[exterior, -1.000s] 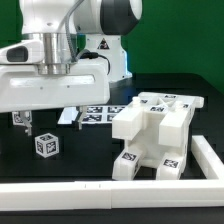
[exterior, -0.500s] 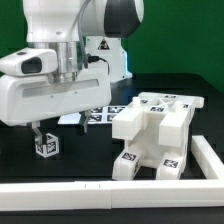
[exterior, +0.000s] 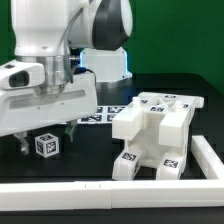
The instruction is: Assemble chair
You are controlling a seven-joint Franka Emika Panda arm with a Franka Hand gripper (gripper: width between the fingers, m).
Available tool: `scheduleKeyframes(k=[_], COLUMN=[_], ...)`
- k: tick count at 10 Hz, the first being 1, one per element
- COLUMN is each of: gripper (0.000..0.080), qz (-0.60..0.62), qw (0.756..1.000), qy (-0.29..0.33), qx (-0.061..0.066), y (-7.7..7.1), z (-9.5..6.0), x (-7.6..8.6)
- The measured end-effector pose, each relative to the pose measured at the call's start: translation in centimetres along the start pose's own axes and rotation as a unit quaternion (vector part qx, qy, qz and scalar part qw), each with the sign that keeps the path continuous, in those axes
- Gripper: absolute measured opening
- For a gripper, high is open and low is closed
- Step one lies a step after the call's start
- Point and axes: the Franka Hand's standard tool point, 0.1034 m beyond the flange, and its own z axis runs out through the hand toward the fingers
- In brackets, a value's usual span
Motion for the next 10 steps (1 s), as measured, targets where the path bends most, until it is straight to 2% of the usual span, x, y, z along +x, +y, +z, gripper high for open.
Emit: scheduleKeyframes(k=[2,3,6,9,10], gripper=[0.0649,0.0649,0.0262,0.0265,0.0265], qz=[-0.004,-0.004,-0.004,0.007,0.135], qw=[1.0,1.0,1.0,1.0,0.991], qy=[0.004,0.004,0.004,0.004,-0.006], qx=[-0.01,-0.009,-0.01,-0.009,0.02], y=[0.7,0.6,0.6,0.6,-0.8], z=[0.1,0.2,0.1,0.2,-0.1], x=[-0.6,-0.7,-0.6,-0.7,-1.6])
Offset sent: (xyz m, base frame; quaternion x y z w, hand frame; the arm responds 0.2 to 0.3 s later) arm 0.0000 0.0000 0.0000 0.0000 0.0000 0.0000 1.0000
